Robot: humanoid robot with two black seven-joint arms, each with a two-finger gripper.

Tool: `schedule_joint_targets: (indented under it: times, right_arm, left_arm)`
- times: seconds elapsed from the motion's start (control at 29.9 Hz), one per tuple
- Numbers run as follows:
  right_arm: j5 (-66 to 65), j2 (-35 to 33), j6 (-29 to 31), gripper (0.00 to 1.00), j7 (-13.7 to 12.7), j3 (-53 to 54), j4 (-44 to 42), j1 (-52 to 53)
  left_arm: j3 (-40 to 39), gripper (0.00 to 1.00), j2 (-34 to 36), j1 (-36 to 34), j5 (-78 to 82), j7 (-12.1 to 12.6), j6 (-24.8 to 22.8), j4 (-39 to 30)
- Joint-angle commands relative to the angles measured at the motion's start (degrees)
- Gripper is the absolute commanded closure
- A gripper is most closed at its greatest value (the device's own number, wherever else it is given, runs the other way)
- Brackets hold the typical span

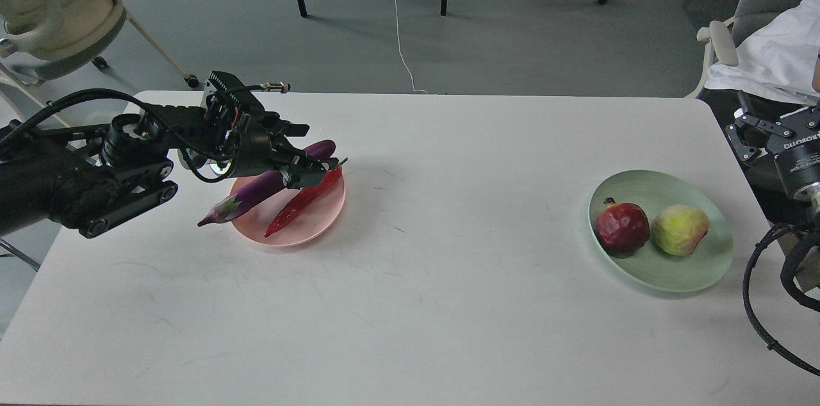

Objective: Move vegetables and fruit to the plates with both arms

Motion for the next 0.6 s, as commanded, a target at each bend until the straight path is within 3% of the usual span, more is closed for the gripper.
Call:
schedule_joint_targets:
  times: [0.0,0.3,0.47,0.57]
  right_arm:
    - [0.0,-0.1,0.0,0.02,-0.3,2.0,-0.1,0.3]
    - [0.0,1.2,0.0,0.01,-0.9,1.1,-1.7,8.1]
    - [0.5,3.3,0.0,0.01,-1.1,2.2,-2.0,10.4]
    - [4.9,4.7,0.0,0.01,-2.3,2.2,-2.0,10.5]
  left_arm:
    - [-6.2,0.02,0.3,0.4,-17.7,-0.1,-0.3,0.4]
    - [-11.8,0.02,-0.4,0.2,-69.3,0.7,-1.7,0.6]
    - [-16.9,0.02,-2.5,1.3,-84.5,0.7,-2.6,2.3]
    - [-23.5,0.02,-3.3,5.7,-91.7,0.6,-5.8,4.0]
